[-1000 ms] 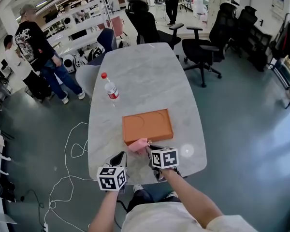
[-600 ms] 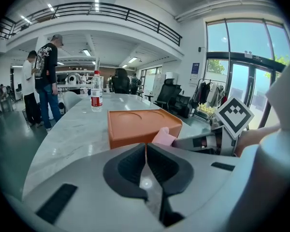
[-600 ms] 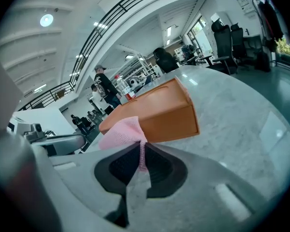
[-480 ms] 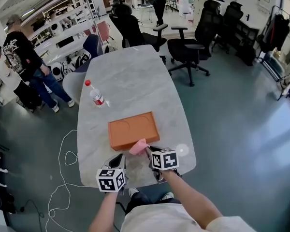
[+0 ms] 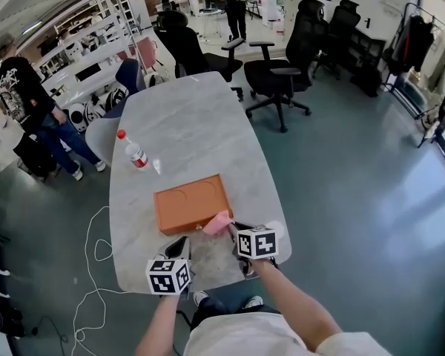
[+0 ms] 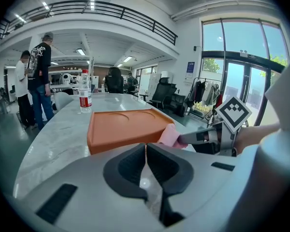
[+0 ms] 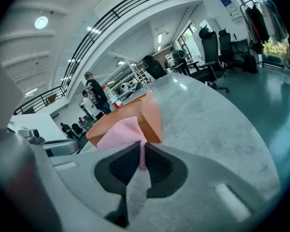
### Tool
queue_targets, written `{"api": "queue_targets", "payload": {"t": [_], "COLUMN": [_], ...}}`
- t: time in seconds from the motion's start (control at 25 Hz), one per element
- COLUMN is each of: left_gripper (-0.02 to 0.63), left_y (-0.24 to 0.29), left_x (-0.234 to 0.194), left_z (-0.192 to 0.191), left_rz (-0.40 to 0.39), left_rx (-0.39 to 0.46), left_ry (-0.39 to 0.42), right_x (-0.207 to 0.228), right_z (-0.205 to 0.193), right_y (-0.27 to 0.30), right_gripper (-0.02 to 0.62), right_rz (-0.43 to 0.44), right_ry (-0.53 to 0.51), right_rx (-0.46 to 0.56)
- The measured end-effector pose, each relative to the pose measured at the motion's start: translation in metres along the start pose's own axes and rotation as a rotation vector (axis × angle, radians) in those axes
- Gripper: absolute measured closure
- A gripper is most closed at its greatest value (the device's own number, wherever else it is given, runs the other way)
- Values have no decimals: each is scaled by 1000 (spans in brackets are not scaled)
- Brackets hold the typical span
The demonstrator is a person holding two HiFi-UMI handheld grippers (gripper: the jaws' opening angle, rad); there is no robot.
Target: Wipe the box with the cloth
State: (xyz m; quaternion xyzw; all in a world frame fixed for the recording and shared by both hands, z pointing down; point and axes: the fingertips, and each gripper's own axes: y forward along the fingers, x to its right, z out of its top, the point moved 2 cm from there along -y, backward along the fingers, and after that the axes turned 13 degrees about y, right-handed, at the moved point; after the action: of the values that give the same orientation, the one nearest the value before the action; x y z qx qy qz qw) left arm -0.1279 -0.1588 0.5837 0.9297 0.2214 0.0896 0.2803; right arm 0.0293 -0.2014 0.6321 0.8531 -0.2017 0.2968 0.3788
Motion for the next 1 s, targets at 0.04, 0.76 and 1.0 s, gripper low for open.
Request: {"api": "queue_targets", "payload": {"t": [0.04, 0.76, 1.0], "left_gripper": [591, 591, 591], "left_y": [2, -7, -27], "left_x": [2, 11, -10], "left_z": [2, 27, 45], "left_rz": [-5, -45, -15], "left_rx": [2, 43, 92], "left_ry": [3, 21, 25], "right_x": [6, -10, -38], "right_z": [2, 31, 50], "right_y": [-3, -62, -71], "right_gripper": [561, 561, 561], "right_rz": [-13, -3, 15], "right_ry": [6, -52, -112], "right_rx": [6, 96, 147]}}
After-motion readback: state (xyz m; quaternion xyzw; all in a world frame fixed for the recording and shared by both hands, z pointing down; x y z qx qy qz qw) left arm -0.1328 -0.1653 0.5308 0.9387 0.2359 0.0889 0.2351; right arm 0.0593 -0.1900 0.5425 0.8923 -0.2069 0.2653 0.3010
